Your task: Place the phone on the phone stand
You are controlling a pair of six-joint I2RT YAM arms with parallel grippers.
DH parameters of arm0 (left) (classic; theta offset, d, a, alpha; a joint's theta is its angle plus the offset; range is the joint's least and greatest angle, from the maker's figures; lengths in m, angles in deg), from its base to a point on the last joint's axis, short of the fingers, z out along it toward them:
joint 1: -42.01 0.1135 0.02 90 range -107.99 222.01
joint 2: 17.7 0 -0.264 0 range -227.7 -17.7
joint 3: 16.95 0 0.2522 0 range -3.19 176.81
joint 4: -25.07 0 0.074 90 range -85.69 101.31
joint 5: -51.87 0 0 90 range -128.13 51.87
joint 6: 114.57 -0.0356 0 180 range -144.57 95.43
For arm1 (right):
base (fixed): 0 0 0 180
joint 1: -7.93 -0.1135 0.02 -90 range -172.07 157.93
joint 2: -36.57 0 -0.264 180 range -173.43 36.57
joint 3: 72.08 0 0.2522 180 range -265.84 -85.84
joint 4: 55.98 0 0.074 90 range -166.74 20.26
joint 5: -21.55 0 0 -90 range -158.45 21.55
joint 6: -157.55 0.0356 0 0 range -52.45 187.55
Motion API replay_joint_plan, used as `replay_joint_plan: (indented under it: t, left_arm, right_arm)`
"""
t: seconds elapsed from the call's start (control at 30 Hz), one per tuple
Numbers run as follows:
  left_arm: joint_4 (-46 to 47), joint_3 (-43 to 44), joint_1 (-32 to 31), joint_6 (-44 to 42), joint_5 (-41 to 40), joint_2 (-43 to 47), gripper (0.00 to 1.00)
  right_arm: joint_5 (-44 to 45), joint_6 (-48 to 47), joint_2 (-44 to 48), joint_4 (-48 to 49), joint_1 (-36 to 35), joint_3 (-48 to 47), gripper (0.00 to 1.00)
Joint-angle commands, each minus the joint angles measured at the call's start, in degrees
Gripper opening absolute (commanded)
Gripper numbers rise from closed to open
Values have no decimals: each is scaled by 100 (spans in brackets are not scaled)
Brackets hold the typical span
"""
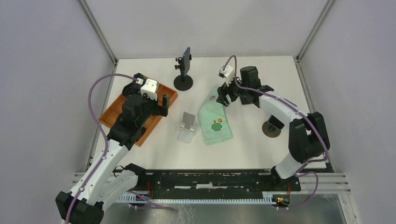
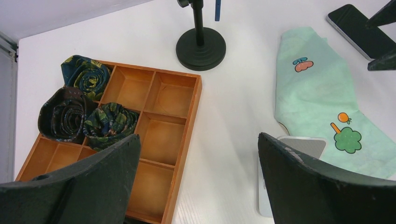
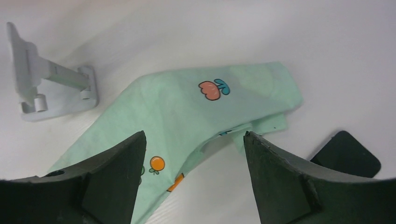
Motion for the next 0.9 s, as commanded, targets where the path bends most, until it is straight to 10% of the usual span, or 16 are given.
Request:
replay_joint_plan:
  t: [0.0,0.87]
  left_arm:
    - [151,56,17,-247,19,93,100]
    - [133,59,12,-255,26,84,100]
  right_arm:
    - [470,357,-68,491,184,-8,83]
    - [2523,1960,-1300,533,1150,-387,98]
